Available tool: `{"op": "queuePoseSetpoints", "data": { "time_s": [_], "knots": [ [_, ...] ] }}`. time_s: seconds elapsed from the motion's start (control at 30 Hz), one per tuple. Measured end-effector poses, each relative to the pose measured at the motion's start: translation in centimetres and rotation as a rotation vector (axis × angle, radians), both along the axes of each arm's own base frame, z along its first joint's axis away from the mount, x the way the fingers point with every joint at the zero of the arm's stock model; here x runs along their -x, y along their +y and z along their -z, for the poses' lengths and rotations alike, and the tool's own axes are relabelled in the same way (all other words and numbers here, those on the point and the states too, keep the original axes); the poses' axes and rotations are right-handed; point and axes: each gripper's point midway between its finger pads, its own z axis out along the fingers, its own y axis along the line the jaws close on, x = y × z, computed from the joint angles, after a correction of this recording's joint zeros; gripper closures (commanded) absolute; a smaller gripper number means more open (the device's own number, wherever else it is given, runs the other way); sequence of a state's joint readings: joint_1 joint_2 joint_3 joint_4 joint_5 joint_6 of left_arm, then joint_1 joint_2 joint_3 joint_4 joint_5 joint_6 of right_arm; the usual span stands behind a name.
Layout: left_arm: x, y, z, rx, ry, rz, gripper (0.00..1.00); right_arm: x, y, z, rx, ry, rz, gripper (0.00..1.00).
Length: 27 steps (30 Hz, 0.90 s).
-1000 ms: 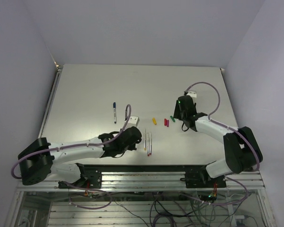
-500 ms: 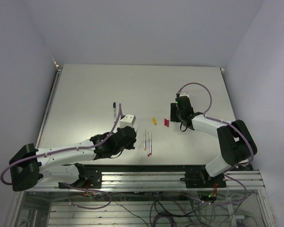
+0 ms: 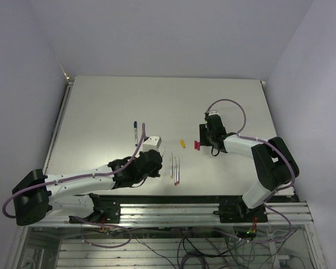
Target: Insert the pens into the pen caps
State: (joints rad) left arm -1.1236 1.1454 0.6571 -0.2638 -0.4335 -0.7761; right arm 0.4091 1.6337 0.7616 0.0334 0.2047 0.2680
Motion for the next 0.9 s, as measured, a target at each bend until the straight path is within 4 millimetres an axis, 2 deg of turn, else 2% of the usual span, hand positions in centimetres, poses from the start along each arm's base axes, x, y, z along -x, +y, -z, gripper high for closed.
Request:
{"op": "queuePoseSetpoints", "data": {
  "time_s": [0.17, 0.37, 0.53, 0.6, 0.9],
  "knots": [
    [0.0, 0.0, 0.0, 0.001, 0.000, 0.001, 0.93, -0.3, 0.5, 0.3, 0.010, 0.003, -0.007, 0.57],
    [0.0, -0.1, 0.0, 0.001, 0.000, 0.000, 0.93, -0.4, 0.9, 0.3, 0.021, -0.002, -0.003, 0.71],
    [0.0, -0.1, 0.1, 0.000, 0.001, 0.000, 0.93, -0.5, 1.1, 0.3, 0.012, 0.002, 0.017, 0.87],
    [0.0, -0.1, 0.1, 0.000, 0.002, 0.000, 0.93, -0.5, 1.0, 0.4, 0.008, 0.007, 0.028, 1.00],
    [0.0, -0.1, 0.7, -0.018, 0.010, 0.000, 0.93, -0.6, 0.9, 0.2, 0.008, 0.036, 0.078, 1.00]
  ]
}}
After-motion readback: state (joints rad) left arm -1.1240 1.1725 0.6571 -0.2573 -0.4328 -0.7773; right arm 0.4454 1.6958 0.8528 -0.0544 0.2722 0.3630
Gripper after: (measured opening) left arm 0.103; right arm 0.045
